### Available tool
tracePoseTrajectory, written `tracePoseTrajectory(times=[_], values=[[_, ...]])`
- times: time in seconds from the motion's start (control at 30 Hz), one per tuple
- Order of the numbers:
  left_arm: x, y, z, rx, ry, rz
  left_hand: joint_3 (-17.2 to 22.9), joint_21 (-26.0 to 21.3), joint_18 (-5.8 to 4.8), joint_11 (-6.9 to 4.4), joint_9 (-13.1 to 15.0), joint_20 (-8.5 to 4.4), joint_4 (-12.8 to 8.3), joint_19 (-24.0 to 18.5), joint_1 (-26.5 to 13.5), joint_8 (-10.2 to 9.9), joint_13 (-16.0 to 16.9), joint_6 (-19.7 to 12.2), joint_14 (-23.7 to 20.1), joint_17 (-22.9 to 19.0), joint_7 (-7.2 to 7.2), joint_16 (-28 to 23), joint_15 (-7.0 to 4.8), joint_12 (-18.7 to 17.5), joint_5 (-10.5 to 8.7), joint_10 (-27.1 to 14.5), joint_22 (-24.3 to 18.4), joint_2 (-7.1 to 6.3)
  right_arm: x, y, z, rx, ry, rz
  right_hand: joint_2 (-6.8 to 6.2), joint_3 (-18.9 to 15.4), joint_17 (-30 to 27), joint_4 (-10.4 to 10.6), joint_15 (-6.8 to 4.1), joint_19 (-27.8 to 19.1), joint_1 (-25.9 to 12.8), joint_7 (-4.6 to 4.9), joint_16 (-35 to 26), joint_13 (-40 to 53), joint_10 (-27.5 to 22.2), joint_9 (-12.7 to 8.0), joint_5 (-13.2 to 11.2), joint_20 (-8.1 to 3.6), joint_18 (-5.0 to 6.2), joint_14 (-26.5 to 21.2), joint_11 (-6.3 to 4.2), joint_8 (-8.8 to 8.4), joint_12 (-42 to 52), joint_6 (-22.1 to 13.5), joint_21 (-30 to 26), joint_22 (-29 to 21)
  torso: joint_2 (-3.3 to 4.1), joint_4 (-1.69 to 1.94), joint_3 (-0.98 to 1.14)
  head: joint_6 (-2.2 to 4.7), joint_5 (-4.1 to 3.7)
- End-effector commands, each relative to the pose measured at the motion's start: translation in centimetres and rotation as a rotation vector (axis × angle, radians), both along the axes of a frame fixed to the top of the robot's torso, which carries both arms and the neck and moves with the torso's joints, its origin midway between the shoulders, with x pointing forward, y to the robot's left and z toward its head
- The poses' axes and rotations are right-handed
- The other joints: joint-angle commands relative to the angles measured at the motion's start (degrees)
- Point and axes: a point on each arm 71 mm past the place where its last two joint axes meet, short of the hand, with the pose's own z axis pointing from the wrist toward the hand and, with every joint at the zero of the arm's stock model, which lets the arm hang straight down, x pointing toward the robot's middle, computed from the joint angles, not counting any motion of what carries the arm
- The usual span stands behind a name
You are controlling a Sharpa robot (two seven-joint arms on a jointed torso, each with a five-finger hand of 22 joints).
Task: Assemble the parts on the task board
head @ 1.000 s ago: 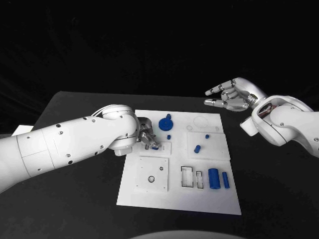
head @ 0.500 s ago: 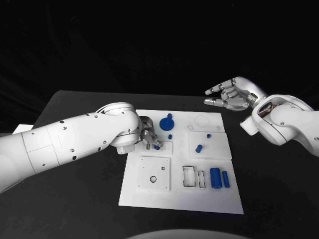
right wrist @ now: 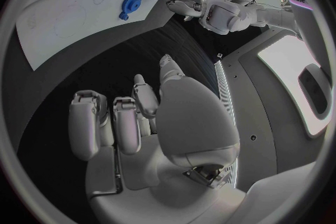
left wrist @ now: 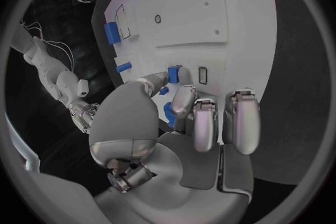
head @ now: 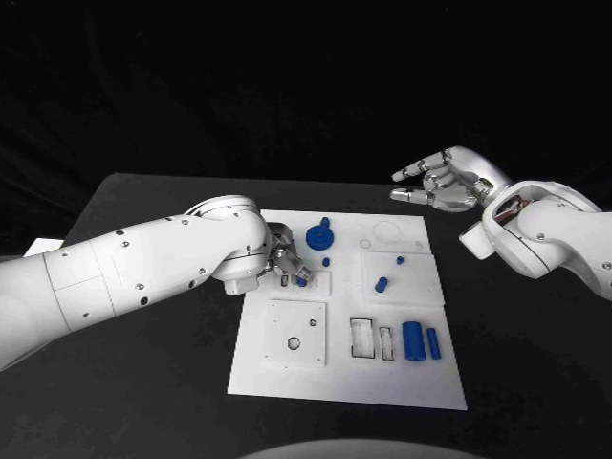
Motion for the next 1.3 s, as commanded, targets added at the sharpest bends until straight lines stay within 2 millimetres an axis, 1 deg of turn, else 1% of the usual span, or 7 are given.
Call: tracePoseTrajectory(times=[0.03,0.43,0.53,0.7,0.9,1.07,1.3], values=[[-0.4,0.3,-0.6,0.093,0.052,0.041,-0.5,0.4,-0.88,-0.06,0.1,-0.52,0.2,3.7,-0.9,0.1,0.2,0.6,6.0,15.1,-0.11,0.2,-0.56,0.3,-0.10,0.3,8.8,-0.02,-0.1,0.2,0.0,-0.002,0.000,0.020,0.66,-0.4,9.9,0.0,0.01,-0.4,-0.2,-0.33,-0.1,0.0,-0.4,0.1,0.3,0.09,0.99,4.7,-0.11,0.26,-0.4,0.0,-0.3,0.0,0.00,0.03,-0.01,-0.09,0.00],[-0.3,0.5,-0.6,0.108,0.045,0.041,-1.8,0.8,-1.02,-0.25,0.1,-0.69,1.3,3.9,-2.7,0.4,0.8,1.1,6.0,15.1,-0.33,0.2,-0.73,0.9,-0.09,0.8,9.5,-0.18,-0.2,0.3,0.0,-0.001,-0.001,0.024,0.66,-0.4,9.9,0.0,0.01,-0.4,-0.2,-0.33,-0.1,0.0,-0.4,0.1,0.3,0.09,0.99,4.7,-0.11,0.26,-0.4,0.0,-0.3,0.0,0.00,0.02,-0.04,-0.10,-0.02],[-0.2,0.5,-0.6,0.107,0.043,0.044,-2.7,0.8,-1.03,-0.26,0.1,-0.71,2.1,3.9,-3.7,0.5,0.8,1.3,6.0,15.1,-0.34,0.2,-0.75,1.0,-0.13,0.9,9.6,-0.34,-0.2,0.3,0.0,-0.001,-0.001,0.024,0.68,-0.4,9.8,0.0,0.01,-0.5,-0.2,-0.33,-0.2,-0.3,-0.6,0.1,0.3,0.09,1.02,4.7,-0.11,0.24,-0.7,0.0,-0.4,-0.2,-0.03,0.03,-0.03,-0.06,-0.03],[-0.1,0.7,-0.6,0.104,0.039,0.052,-7.1,0.9,-1.07,-0.22,0.1,-0.71,4.3,4.0,-6.4,0.9,1.2,1.8,6.0,15.1,-0.29,0.2,-0.71,1.4,-0.36,1.1,9.7,-1.10,-0.2,0.3,0.0,0.002,-0.001,0.024,0.75,-0.6,9.8,0.2,0.02,-0.5,-0.6,-0.30,-0.2,-0.4,-0.8,0.1,0.4,0.09,1.04,4.6,-0.08,0.20,-0.9,-0.1,-0.4,-0.3,0.00,0.01,-0.03,-0.05,-0.06],[0.0,1.0,-0.6,0.099,0.033,0.064,-13.3,1.0,-1.10,-0.32,0.1,-0.81,6.0,4.1,-7.2,1.2,1.3,1.8,6.0,15.1,-0.43,0.2,-0.82,1.5,-0.41,1.2,9.9,-0.74,-0.2,0.3,0.0,0.003,-0.001,0.024,0.75,-0.9,9.7,0.3,0.03,-0.5,-0.9,-0.29,-0.3,-0.5,-0.8,0.1,0.3,0.09,1.06,4.6,-0.07,0.19,-1.0,-0.1,-0.5,-0.4,-0.01,-0.04,-0.04,-0.05,-0.15],[0.0,1.3,-0.5,0.090,0.025,0.076,-16.2,1.0,-1.10,-0.37,0.0,-0.87,6.4,4.1,-6.9,1.3,1.4,1.7,6.0,15.1,-0.49,0.2,-0.87,1.6,-0.36,1.2,9.9,0.00,-0.1,0.3,0.0,0.003,-0.001,0.023,0.77,-0.9,9.7,0.4,0.03,-0.5,-1.0,-0.29,-0.3,-0.5,-0.8,0.1,0.2,0.09,1.05,4.6,-0.07,0.19,-1.0,-0.1,-0.5,-0.4,0.05,-0.03,-0.05,-0.07,-0.25],[0.2,2.1,0.1,0.062,0.009,0.092,-17.8,0.7,-1.01,-0.36,-0.1,-0.89,6.4,3.9,-6.5,1.3,0.9,1.5,6.0,15.1,-0.47,0.2,-0.88,1.1,-0.31,0.9,9.5,0.38,-0.1,0.2,-0.1,0.003,0.001,0.022,0.82,-1.1,9.7,0.4,0.03,-0.5,-1.2,-0.29,-0.3,-0.5,-0.8,0.1,0.2,0.09,1.06,4.6,-0.07,0.18,-1.0,-0.1,-0.5,-0.4,-0.02,-0.02,-0.03,-0.01,-0.59]])
